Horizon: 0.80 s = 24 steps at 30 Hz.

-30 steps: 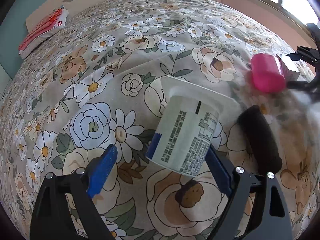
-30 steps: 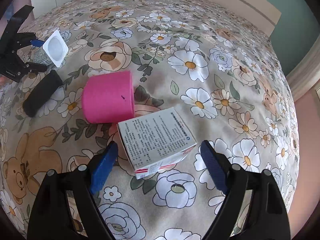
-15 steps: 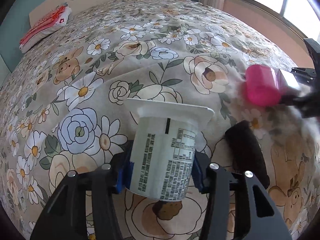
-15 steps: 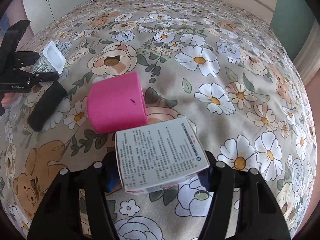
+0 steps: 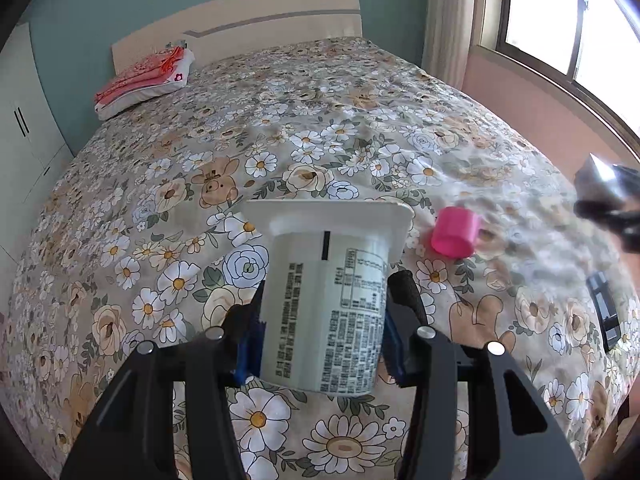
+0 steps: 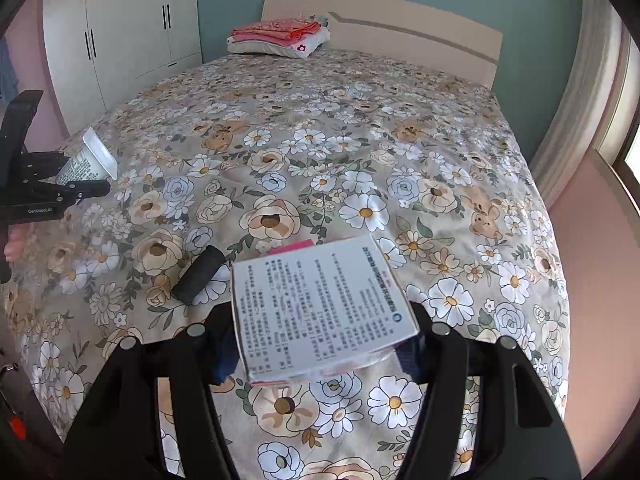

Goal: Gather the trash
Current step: 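Lift the yogurt cup and medicine box with both tools and carry them over the bin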

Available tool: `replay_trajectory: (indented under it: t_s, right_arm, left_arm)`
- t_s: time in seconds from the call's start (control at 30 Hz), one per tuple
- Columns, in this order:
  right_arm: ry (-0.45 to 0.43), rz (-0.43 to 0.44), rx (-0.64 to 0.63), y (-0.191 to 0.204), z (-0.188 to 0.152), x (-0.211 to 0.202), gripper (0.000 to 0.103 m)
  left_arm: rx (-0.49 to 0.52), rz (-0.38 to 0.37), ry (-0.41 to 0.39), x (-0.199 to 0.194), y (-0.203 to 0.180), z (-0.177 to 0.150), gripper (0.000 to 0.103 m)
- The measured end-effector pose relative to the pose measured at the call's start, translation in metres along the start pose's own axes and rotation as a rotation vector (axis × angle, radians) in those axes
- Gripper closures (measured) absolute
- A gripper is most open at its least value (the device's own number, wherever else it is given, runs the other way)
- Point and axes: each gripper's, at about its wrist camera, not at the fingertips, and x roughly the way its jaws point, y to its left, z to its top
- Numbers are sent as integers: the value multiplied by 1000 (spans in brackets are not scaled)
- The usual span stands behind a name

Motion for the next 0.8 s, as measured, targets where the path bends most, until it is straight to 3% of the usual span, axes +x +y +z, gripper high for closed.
replay_trajectory:
  t_s: [0.4, 0.6, 0.8]
  right_arm:
    - [-246, 15, -75, 84, 38, -224, 41]
    - [-352, 30, -108, 133, 31, -326, 41]
    - [-431, 33, -148, 175, 11, -413, 41]
  left_arm:
    - [-86, 132, -176, -213, 15, -9, 52]
    - [-162, 156, -242, -315, 22, -29, 52]
    - [-161, 174, -302, -402, 16, -58, 52]
